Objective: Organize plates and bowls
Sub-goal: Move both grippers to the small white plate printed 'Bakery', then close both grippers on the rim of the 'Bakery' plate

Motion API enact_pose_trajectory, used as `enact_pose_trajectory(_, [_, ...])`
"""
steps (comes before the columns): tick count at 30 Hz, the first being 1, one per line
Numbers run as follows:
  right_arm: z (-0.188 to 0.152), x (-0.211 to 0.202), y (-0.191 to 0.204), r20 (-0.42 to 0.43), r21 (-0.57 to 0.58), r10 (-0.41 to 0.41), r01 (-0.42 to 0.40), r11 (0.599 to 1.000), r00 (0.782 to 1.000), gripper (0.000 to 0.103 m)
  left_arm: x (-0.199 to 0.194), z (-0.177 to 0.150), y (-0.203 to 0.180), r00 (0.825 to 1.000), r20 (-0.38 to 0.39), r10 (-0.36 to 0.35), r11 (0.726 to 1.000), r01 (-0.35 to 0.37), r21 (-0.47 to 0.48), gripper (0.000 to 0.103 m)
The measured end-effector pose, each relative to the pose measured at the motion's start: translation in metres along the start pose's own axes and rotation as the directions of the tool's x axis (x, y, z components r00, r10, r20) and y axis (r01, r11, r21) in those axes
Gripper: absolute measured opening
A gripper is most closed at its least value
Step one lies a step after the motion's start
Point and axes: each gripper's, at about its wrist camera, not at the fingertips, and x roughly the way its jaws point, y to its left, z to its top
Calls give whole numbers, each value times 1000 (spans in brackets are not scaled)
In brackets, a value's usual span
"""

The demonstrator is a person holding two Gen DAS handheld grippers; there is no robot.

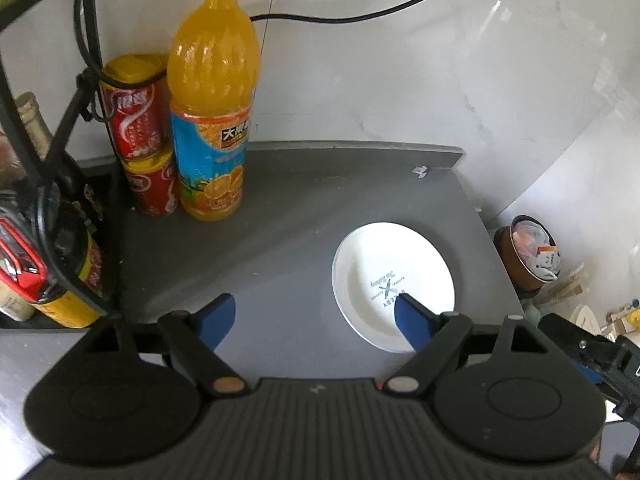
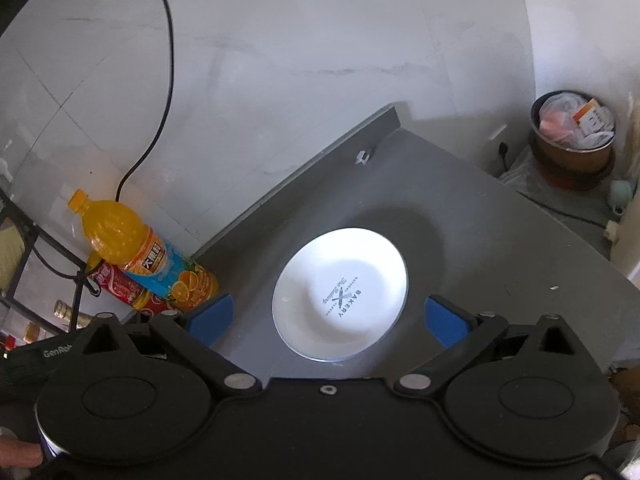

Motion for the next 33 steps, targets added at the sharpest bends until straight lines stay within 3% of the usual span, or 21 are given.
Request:
enact_pose_trajectory(5, [12,26,-18,-63,37,21,-19,999,998,88,23,5,2,999,-33,9,998,-11,-58,84])
enact_pose_trajectory(14, [19,74,-47,-157,39,-17,24,999,987,85,76,7,5,994,-105,-6,992,-7,-124,81])
enact_pose_trajectory(22, [19,129,-72,-252,28,-29,38,999,967,79,133,14,-1,983,-183,26,996,-42,-83,73])
enact_pose_trajectory(29, [23,159,-79,-283,7,-25,29,1000,959,76,173,14,-6,972,-233,27,998,-42,-56,63])
enact_pose_trajectory(33, [24,170,-82,-299,16,-17,23,1000,954,69,191,14,-6,962,-269,46,997,-61,-46,54])
